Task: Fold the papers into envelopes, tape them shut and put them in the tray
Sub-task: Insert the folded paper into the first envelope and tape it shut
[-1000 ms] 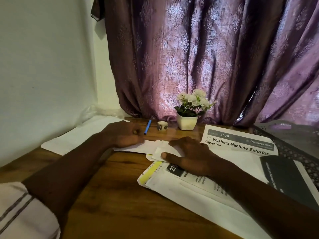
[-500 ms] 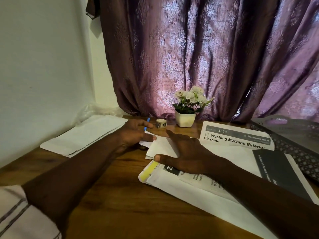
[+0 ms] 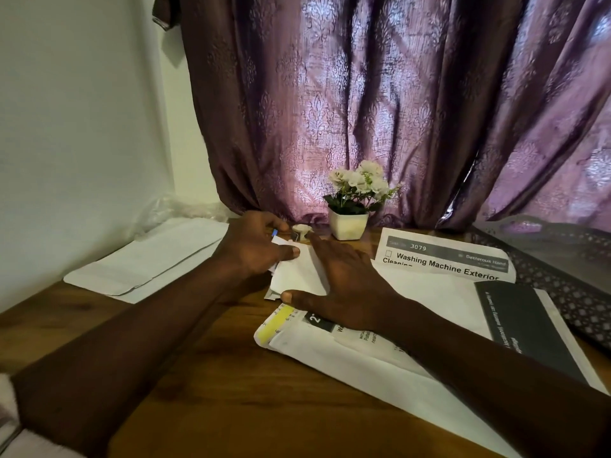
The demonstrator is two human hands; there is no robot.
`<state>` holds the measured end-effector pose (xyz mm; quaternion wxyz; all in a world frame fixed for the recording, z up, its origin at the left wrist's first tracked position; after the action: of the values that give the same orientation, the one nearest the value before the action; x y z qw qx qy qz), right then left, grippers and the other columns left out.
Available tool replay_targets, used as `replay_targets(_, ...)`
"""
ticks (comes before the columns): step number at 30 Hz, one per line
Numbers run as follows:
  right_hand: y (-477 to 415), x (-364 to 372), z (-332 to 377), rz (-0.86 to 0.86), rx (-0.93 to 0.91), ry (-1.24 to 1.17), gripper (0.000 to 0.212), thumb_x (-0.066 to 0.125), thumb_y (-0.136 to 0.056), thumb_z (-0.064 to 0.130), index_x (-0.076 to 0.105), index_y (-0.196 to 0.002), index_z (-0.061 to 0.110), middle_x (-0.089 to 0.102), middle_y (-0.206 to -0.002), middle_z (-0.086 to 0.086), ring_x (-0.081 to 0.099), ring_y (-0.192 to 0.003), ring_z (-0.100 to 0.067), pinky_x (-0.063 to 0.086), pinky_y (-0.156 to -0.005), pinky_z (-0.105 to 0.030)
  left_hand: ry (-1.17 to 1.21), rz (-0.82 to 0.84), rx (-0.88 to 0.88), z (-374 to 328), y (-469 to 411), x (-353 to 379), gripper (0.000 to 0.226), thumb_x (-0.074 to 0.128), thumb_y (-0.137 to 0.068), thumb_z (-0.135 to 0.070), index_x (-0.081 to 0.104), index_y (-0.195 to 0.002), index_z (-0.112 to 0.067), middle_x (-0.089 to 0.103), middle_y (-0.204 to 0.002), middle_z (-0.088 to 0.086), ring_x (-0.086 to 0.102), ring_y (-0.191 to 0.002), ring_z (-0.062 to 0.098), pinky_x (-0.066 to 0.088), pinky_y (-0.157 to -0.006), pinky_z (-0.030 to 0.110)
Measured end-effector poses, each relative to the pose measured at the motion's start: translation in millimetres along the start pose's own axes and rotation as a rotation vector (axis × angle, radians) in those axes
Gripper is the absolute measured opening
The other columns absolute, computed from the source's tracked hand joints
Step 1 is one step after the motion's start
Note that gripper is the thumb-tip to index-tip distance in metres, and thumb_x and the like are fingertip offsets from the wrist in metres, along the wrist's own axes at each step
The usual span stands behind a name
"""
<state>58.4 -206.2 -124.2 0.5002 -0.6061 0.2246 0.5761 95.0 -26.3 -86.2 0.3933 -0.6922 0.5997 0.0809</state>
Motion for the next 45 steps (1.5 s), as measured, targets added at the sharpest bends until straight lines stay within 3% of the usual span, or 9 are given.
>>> replay_targets(5, 0.3, -2.6, 4.3, -0.031, -0.041, 0.004, 0.108, 0.043, -0.083, 0.087, 0.008, -0.164, 0.025, 0.024, -0.170, 0.001, 0.024, -0.155, -0.022, 0.023, -0.124, -0.052, 0.382, 0.168, -0.211, 2.8, 4.9, 9.3, 0.061, 0.100, -0.049, -0.038, 0.077, -0.101, -0.016, 0.078, -0.102, 0.006, 0.076, -0.094, 0.024, 0.061, -0.089, 0.046)
replay_targets(11, 2.9, -5.0, 6.8, -0.014, -0.042, 0.095, 0.117, 0.040, -0.075, 0.095, 0.000, -0.164, 0.030, 0.015, -0.173, -0.002, 0.015, -0.158, -0.026, 0.013, -0.125, -0.058, 0.296, 0.158, -0.230, 10.0, 0.4, 2.0, 0.046, 0.096, -0.062, -0.012, 0.072, -0.099, -0.025, 0.071, -0.112, 0.003, 0.070, -0.101, 0.024, 0.059, -0.092, 0.042)
replay_targets(14, 2.6, -7.7, 1.2, -0.027, -0.022, 0.135, 0.117, 0.038, -0.071, 0.098, 0.000, -0.162, 0.035, 0.020, -0.171, -0.003, 0.018, -0.157, -0.029, 0.011, -0.124, -0.061, 0.388, 0.196, -0.309, 16.5, 0.8, 2.2, 0.037, 0.084, -0.076, 0.000, 0.072, -0.103, -0.023, 0.071, -0.114, 0.006, 0.072, -0.089, 0.016, 0.060, -0.074, 0.027)
replay_targets(19, 2.6, -4.7, -3.8, 0.066, 0.025, 0.090, 0.114, 0.037, -0.074, 0.095, 0.001, -0.163, 0.035, 0.027, -0.168, -0.005, 0.024, -0.154, -0.030, 0.015, -0.124, -0.059, 0.513, 0.173, -0.426, 22.6, 3.0, 6.7, 0.055, 0.093, -0.061, -0.004, 0.072, -0.112, -0.010, 0.069, -0.121, 0.013, 0.067, -0.112, 0.032, 0.053, -0.103, 0.044)
replay_targets(22, 3.0, -5.1, -2.7, 0.062, 0.017, 0.070, 0.114, 0.036, -0.073, 0.095, 0.003, -0.163, 0.034, 0.027, -0.168, -0.005, 0.024, -0.154, -0.030, 0.016, -0.124, -0.059, 0.426, 0.133, -0.414, 23.4, 2.2, 9.5, 0.056, 0.093, -0.064, -0.010, 0.071, -0.116, -0.013, 0.064, -0.114, 0.000, 0.064, -0.102, 0.018, 0.056, -0.085, 0.023)
replay_targets(25, 2.4, -5.2, -2.3, 0.062, 0.006, 0.079, 0.109, 0.037, -0.076, 0.093, 0.004, -0.163, 0.035, 0.029, -0.167, -0.006, 0.026, -0.152, -0.031, 0.018, -0.123, -0.058, 0.518, 0.192, -0.392, 19.3, 1.9, 15.6, 0.035, 0.081, -0.078, 0.004, 0.072, -0.107, -0.014, 0.066, -0.126, 0.011, 0.068, -0.096, 0.020, 0.059, -0.076, 0.023)
replay_targets(32, -0.8, 4.5, -8.6, 0.141, 0.042, 0.070, 0.106, 0.029, -0.075, 0.096, 0.005, -0.162, 0.040, 0.025, -0.169, -0.005, 0.024, -0.154, -0.031, 0.018, -0.122, -0.058, -0.015, 0.150, -0.074, 18.3, -6.0, 0.2, 0.030, 0.056, -0.098, -0.009, 0.068, -0.124, -0.017, 0.064, -0.126, 0.001, 0.059, -0.118, 0.024, 0.045, -0.109, 0.042)
replay_targets(36, -1.7, 8.0, -12.5, 0.213, 0.086, 0.036, 0.109, 0.025, -0.071, 0.100, 0.008, -0.161, 0.041, 0.021, -0.171, -0.003, 0.022, -0.155, -0.031, 0.017, -0.122, -0.057, -0.181, 0.285, 0.000, 22.6, -1.4, -7.9, 0.045, 0.062, -0.087, 0.005, 0.065, -0.126, -0.017, 0.071, -0.116, 0.003, 0.067, -0.105, 0.021, 0.050, -0.098, 0.035)
replay_targets(45, -0.2, 5.1, -10.2, 0.218, 0.078, 0.005, 0.105, 0.030, -0.075, 0.097, 0.007, -0.160, 0.041, 0.021, -0.171, -0.003, 0.023, -0.155, -0.031, 0.018, -0.123, -0.058, -0.301, 0.307, -0.035, 17.3, 0.2, -11.6, 0.033, 0.077, -0.082, -0.040, 0.067, -0.113, -0.032, 0.069, -0.098, -0.007, 0.064, -0.086, 0.011, 0.046, -0.068, 0.022)
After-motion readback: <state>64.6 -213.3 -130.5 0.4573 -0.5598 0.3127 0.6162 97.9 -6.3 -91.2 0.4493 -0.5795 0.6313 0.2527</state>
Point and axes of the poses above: each hand's wrist, its own y-axis away from the middle knuckle, its own x-axis out of the palm, z = x × y, the point moved 3 cm from there along -y, towards the middle knuckle
